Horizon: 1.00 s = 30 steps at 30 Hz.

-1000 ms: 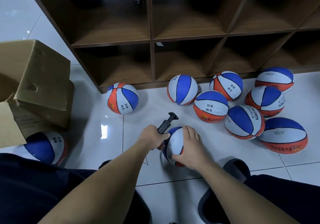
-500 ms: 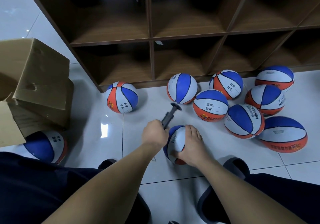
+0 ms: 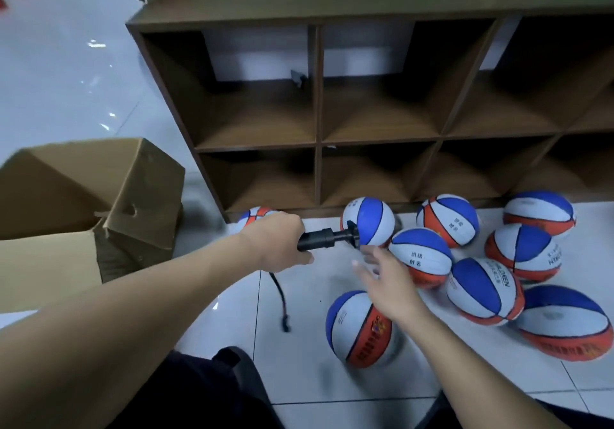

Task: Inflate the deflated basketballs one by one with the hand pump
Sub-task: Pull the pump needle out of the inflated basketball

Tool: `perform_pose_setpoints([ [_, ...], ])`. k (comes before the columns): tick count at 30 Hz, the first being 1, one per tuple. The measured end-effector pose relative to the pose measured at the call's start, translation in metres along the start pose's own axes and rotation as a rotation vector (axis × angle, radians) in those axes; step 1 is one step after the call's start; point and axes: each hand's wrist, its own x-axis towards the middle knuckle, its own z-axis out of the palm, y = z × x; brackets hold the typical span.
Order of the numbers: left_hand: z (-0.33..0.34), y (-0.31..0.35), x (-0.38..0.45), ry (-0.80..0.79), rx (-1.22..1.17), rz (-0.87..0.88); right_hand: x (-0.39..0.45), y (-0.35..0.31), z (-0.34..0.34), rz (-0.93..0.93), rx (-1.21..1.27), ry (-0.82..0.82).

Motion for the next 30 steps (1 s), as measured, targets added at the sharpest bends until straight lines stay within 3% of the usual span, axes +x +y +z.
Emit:
perform_pose_setpoints([
  [2, -0.016, 0.005, -0.013, -0.016, 0.018, 0.037, 0.001, -0.043, -0.028, -0.028, 0.150, 0.061],
  [5, -0.028, 0.012, -0.023, -0.027, 0.018, 0.068, -0.011, -0.097, -0.057, -0.078, 0.317, 0.004],
  [8, -0.033, 0.016, -0.028, 0.026, 0.024, 0.101, -0.028, -0.124, -0.066, -0.175, 0.205, -0.055],
  [14, -0.039, 0.024, -0.035, 0.085, 0.011, 0.156, -0.043, -0.128, -0.064, -0.343, 0.083, -0.047],
  [23, -0.050, -0.008, -0.041, 0.182, -0.138, 0.294, -0.043, -0.102, -0.076, -0.297, 0.087, 0.008],
  [30, -0.054, -0.059, -0.048, 0.095, -0.779, 0.286, -0.047, -0.101, -0.086, -0.239, 0.181, 0.093],
])
